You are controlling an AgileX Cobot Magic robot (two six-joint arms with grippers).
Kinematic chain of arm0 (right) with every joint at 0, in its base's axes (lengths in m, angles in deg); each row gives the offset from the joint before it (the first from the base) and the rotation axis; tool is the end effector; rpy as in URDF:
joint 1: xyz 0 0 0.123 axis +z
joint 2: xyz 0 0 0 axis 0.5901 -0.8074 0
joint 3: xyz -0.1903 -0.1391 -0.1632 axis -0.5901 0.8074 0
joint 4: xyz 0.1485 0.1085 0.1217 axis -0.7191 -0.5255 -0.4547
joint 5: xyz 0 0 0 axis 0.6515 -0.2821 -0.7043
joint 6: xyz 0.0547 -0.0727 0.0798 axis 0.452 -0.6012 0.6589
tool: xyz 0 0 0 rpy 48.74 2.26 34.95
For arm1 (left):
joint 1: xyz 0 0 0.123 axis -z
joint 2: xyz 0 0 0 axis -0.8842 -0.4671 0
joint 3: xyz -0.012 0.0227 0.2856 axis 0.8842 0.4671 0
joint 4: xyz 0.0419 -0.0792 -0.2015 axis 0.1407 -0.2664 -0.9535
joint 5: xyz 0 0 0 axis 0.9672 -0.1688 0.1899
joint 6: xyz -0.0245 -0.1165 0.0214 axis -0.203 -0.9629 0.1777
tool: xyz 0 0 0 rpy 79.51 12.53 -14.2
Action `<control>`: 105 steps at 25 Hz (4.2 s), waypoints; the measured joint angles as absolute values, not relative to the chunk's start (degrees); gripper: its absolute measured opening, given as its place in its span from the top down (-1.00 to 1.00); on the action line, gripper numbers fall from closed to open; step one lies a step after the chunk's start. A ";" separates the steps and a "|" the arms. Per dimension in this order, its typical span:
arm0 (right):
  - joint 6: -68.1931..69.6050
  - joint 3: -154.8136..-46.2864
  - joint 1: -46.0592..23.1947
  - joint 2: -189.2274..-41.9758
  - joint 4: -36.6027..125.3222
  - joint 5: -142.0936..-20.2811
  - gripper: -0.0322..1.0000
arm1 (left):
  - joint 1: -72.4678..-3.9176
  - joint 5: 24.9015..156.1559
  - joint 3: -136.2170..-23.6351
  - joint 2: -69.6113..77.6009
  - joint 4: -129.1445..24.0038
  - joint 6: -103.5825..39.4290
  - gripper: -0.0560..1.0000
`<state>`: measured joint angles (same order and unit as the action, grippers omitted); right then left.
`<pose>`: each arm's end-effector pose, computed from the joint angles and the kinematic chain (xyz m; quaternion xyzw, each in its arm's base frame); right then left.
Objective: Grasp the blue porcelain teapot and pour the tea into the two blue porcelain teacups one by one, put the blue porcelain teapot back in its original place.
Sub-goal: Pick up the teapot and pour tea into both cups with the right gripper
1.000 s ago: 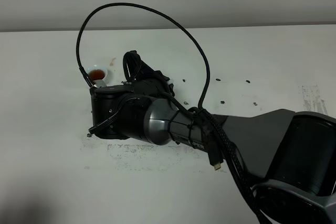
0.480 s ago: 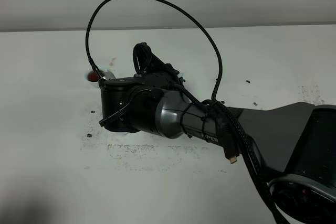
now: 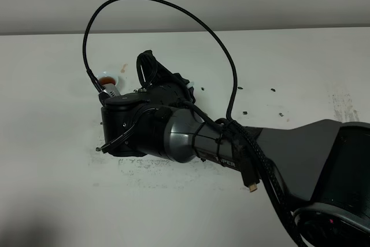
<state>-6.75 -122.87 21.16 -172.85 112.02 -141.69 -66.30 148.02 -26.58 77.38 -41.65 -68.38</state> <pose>0.3209 0.3186 0.1826 -0.7327 0.4983 -0.4549 0.0889 -0.0053 -0.0051 0.2356 -0.0476 0.8640 -0.0142 0.5010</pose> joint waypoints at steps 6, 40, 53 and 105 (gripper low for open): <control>-5.09 -122.80 21.16 -173.96 114.06 -141.58 0.83 | -66.30 148.02 -26.58 77.38 -41.65 -68.38 -0.40; -1.48 -122.68 23.49 -173.96 119.93 -141.58 0.83 | -66.30 148.02 -26.58 77.38 -41.65 -68.38 -0.40; 1.46 -119.23 23.49 -174.11 122.83 -141.40 0.83 | -66.30 148.02 -26.58 77.38 -41.65 -68.38 -0.40; 10.03 -113.14 24.59 -175.14 130.82 -141.13 0.83 | -66.30 148.02 -26.58 77.38 -41.65 -68.38 -0.40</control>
<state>10.03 -113.14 24.59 -175.14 130.82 -141.13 -66.30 148.02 -26.58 77.38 -41.65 -68.38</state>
